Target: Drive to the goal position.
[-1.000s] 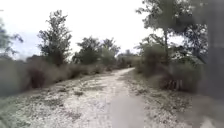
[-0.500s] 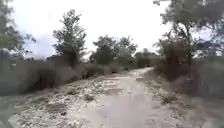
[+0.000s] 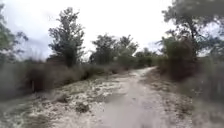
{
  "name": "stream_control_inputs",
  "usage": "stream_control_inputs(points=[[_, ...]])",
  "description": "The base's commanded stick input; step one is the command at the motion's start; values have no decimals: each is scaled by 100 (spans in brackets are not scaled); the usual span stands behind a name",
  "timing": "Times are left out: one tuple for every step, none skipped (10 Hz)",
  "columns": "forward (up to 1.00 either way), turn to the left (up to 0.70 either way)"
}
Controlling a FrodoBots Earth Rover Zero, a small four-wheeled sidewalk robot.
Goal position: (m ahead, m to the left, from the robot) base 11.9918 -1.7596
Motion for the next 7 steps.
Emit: stream_control_inputs(points=[[70,0],[70,0],[70,0],[70,0],[70,0],[70,0],[70,0]])
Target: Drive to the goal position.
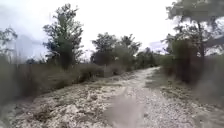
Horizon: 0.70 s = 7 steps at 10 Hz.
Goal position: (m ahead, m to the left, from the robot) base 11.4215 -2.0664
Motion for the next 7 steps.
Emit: stream_control_inputs(points=[[70,-15],[70,-31],[70,-35],[70,-16],[70,0],[70,0],[70,0]])
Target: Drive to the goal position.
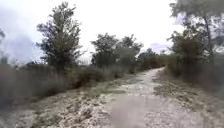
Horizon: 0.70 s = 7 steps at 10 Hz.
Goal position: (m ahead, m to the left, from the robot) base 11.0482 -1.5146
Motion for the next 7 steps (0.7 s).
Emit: stream_control_inputs(points=[[70,0],[70,0],[70,0],[70,0],[70,0],[70,0],[70,-26]])
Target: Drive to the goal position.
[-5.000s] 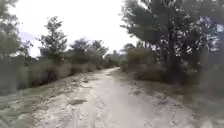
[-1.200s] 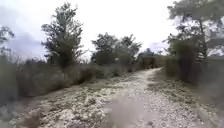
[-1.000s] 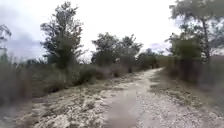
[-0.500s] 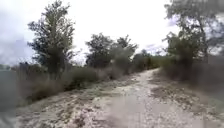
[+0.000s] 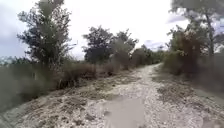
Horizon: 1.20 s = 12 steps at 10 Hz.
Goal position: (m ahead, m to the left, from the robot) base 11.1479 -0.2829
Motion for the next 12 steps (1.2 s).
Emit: stream_control_inputs(points=[[70,-35],[70,-35],[70,-17],[70,0],[70,0],[70,0],[70,-20],[70,-35],[70,-35],[70,-35],[70,-35],[70,-31]])
